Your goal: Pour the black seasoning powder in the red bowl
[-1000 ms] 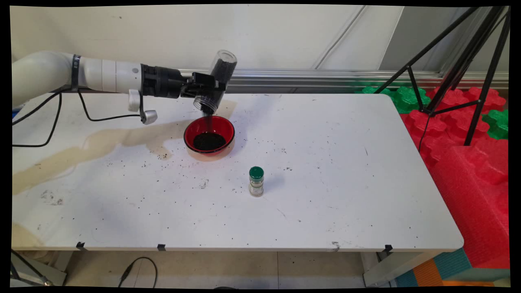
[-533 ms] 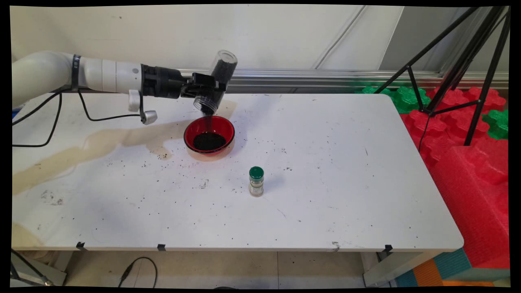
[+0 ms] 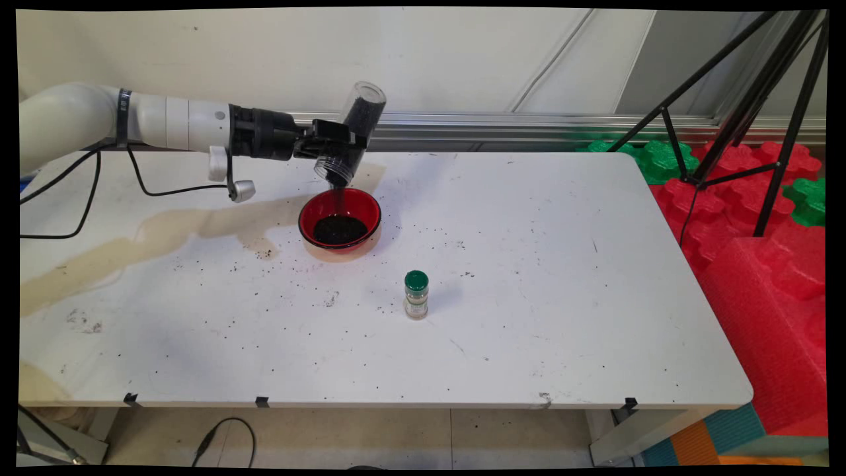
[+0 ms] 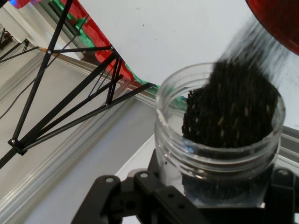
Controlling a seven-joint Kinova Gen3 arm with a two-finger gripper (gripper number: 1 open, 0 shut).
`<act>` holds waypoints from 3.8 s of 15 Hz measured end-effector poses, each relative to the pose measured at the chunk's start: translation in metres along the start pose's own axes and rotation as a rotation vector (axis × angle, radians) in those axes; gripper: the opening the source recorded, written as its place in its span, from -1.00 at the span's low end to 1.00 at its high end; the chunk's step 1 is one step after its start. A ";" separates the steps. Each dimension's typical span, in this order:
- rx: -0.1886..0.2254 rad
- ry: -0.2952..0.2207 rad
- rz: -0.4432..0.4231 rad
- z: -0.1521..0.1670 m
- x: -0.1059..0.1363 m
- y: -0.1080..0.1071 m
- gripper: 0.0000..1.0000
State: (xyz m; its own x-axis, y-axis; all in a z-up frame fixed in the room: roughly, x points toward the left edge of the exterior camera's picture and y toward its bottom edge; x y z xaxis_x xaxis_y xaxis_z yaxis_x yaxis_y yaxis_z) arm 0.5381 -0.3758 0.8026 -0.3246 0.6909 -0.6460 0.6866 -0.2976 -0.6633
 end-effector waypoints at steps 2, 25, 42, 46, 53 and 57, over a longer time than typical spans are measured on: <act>0.000 0.000 0.004 0.000 0.000 0.000 -1.00; -0.014 0.004 -0.049 -0.003 0.002 0.002 -1.00; -0.052 0.006 -0.363 -0.006 0.005 0.004 -1.00; -0.049 -0.007 -0.511 -0.008 0.001 0.002 -1.00; -0.040 -0.019 -0.754 -0.013 -0.004 -0.002 -1.00; -0.036 -0.021 -0.889 -0.015 -0.007 -0.004 -1.00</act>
State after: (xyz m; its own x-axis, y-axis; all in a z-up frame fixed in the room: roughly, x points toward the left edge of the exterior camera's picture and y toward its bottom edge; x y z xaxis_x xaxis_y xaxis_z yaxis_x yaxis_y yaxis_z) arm 0.5475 -0.3694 0.8152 -0.7588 0.6444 0.0949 0.1949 0.3636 -0.9109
